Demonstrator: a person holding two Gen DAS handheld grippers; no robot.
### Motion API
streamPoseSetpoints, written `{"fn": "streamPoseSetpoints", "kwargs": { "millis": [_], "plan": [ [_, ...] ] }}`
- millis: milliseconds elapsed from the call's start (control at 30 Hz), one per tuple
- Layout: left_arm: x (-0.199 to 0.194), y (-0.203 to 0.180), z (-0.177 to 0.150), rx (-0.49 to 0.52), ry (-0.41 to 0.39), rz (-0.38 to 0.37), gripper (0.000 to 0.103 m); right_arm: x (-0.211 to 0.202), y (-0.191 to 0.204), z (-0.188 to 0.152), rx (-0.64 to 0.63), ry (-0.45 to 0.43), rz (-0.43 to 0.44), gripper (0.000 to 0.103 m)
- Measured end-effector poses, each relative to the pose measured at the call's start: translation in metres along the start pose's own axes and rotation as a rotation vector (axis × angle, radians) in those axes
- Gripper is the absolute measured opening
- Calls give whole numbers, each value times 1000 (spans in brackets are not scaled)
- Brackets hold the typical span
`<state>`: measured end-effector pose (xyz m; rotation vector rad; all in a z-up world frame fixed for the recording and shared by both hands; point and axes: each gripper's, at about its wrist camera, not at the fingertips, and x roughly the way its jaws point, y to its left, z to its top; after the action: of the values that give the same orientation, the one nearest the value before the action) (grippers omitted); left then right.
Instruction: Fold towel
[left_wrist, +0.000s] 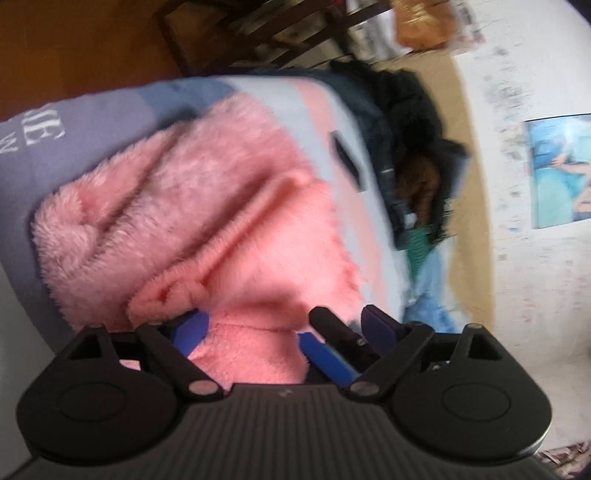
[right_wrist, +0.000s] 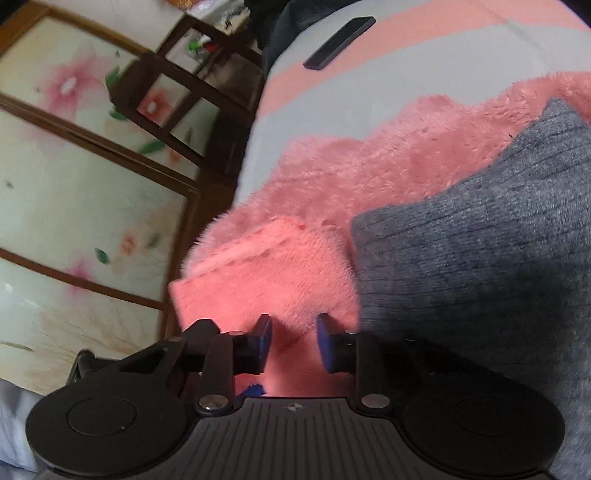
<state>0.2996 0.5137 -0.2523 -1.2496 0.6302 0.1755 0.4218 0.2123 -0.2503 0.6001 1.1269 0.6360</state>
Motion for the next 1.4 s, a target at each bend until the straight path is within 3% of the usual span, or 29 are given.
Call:
{"fn": "streamPoseSetpoints", "kwargs": {
  "millis": [33,100,167,200,233,267,333,433,567,700,767,833,967,1167,1400],
  "plan": [
    [-8,-5,-2,13,-6,-25,94,-12,1,-1,5,-26,35,52],
    [-29,-17,-12,69,-11,-23,95,-45,4,-9,-23,-88,60,62],
    [-51,-32,-28,160,-1,16,98,-85,1,-24,-64,-156,55,66],
    [-63,-43,-41,240,9,56,100,-107,-3,-35,-86,-187,28,77],
    [-76,-56,-52,325,23,96,103,-129,-6,-48,-109,-216,-7,96],
    [-90,-69,-65,411,38,137,103,-151,-12,-64,-134,-223,-58,103],
    [-111,-93,-112,595,85,251,103,-182,-27,-91,-148,-158,-168,103],
    [-138,-113,-186,775,177,363,103,-219,-60,-134,-76,66,-318,103],
    [-170,-152,-253,865,261,437,103,-298,-80,-184,-10,127,-363,103],
    [-205,-207,-303,895,323,446,103,-371,-79,-197,64,159,-428,103],
    [-219,-235,-320,909,336,440,103,-397,-69,-198,30,151,-502,103],
    [-245,-273,-347,992,324,429,103,-424,-53,-196,-46,121,-576,103],
    [-288,-321,-396,1084,332,424,103,-476,-28,-193,-101,72,-646,103],
    [-336,-358,-454,1134,330,438,103,-514,-8,-197,-134,28,-622,103],
    [-356,-361,-471,1115,276,489,103,-545,13,-206,-183,-4,-602,103]
  ]
}}
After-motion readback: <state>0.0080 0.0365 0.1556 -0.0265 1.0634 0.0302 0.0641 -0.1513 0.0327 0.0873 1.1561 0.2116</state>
